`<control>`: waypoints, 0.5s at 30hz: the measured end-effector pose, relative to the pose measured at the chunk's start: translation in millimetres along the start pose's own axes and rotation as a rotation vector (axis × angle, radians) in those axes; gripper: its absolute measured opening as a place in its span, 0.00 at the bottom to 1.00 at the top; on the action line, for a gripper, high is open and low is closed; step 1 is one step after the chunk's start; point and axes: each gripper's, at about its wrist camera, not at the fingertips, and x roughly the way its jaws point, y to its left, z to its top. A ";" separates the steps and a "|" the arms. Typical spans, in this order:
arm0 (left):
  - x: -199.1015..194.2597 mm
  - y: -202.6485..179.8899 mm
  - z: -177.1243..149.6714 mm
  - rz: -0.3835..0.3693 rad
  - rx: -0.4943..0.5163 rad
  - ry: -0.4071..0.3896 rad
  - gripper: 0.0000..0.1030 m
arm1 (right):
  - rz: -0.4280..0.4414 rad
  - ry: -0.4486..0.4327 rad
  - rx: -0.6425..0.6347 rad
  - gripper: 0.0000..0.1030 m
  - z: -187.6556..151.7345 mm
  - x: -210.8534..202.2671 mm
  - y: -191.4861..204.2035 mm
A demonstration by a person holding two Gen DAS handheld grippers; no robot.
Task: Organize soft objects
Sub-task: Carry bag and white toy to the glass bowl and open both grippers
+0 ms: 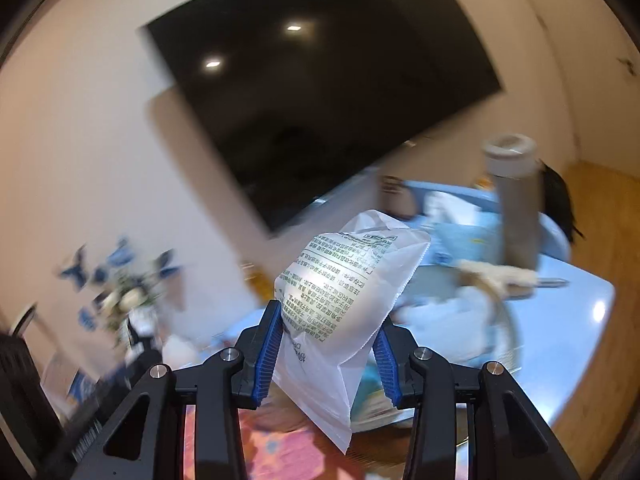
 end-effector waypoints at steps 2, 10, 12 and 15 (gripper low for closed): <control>21.7 -5.6 -11.2 -0.026 -0.014 0.044 0.19 | -0.040 0.013 0.019 0.42 6.7 10.4 -20.3; 85.8 -25.3 -40.5 -0.144 0.023 0.248 0.39 | -0.046 0.162 0.052 0.44 4.9 73.2 -46.5; 93.5 -25.2 -45.9 -0.168 0.016 0.290 0.50 | -0.030 0.198 0.054 0.67 1.2 80.5 -48.6; 87.3 -19.6 -51.5 -0.138 0.006 0.264 0.79 | -0.071 0.171 0.049 0.77 1.2 74.2 -50.6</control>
